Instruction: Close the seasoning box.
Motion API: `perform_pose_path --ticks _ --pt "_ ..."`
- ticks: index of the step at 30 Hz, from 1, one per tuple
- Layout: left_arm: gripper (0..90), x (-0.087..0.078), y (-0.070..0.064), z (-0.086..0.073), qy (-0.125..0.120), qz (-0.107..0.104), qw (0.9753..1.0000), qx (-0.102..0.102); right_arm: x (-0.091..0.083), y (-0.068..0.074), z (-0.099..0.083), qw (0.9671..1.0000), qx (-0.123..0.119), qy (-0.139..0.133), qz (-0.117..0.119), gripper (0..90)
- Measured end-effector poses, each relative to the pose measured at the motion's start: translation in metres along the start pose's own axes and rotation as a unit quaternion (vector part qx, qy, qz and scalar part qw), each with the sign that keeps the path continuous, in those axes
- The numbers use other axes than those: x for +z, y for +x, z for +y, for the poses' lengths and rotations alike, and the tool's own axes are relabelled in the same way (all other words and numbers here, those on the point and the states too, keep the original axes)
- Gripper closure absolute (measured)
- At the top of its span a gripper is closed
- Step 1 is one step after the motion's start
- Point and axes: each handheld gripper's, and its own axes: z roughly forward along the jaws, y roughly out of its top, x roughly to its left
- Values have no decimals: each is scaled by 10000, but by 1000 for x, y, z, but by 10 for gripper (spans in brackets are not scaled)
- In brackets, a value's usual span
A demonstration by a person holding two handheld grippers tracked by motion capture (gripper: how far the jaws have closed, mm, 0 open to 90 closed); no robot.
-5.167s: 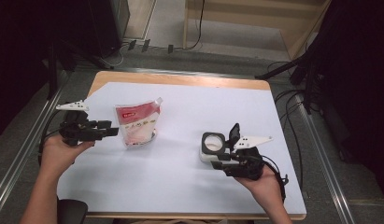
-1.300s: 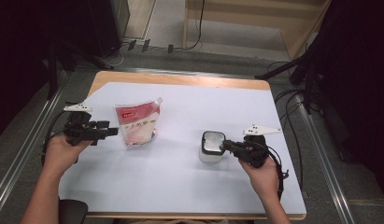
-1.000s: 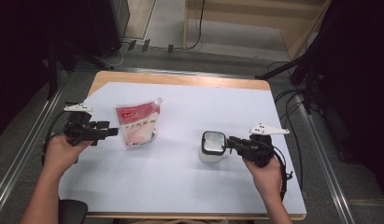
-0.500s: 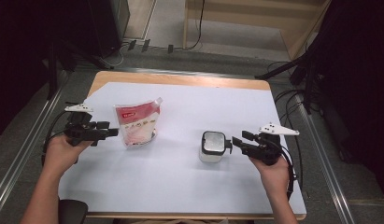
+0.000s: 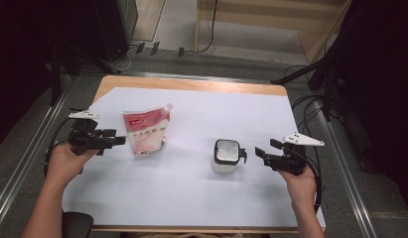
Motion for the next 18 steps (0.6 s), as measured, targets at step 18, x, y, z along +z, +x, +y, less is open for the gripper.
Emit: perform_pose_path --ticks 18 --pt "370 5 3 -3 162 4 9998 -133 8 -17 -11 9997 160 77 -154 262"
